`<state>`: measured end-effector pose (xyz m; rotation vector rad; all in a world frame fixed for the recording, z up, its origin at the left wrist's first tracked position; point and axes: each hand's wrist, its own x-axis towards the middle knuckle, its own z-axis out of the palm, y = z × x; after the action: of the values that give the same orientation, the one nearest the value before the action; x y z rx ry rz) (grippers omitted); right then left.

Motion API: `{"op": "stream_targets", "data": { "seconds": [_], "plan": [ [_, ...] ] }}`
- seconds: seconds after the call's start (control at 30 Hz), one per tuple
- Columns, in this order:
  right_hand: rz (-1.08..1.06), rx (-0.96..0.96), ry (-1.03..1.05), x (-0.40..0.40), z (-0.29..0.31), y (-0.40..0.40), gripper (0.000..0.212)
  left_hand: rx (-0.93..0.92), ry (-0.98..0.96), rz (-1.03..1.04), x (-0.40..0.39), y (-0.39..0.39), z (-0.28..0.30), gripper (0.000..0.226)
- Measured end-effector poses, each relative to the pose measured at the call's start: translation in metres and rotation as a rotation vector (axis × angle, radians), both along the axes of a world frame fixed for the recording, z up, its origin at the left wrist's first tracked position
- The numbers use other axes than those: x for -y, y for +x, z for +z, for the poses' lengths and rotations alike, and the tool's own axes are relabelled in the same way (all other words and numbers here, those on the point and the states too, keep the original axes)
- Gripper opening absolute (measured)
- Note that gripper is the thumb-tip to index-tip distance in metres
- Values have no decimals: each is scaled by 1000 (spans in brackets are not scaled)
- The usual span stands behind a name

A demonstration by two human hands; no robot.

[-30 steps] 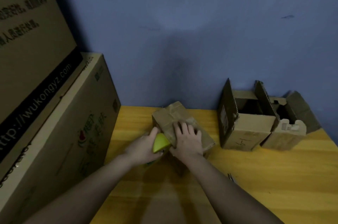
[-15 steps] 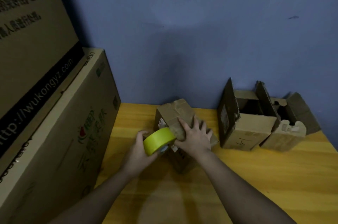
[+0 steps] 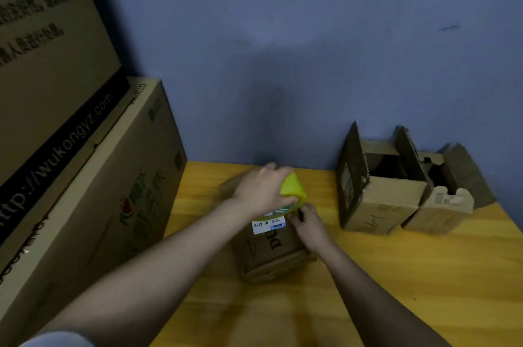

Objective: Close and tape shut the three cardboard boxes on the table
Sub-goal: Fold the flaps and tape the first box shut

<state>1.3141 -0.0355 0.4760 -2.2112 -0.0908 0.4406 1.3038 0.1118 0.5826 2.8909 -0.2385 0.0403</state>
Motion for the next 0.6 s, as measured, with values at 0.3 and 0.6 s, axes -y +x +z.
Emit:
{"op": "stream_targets", "data": {
  "seconds": [0.3, 0.6],
  "plan": [
    [-168, -15, -115, 13, -19, -10, 27, -160, -153, -180, 6, 3, -27, 86],
    [-150, -27, -87, 9, -28, -8, 27, -74, 223, -298, 24, 28, -3, 62]
  ]
}}
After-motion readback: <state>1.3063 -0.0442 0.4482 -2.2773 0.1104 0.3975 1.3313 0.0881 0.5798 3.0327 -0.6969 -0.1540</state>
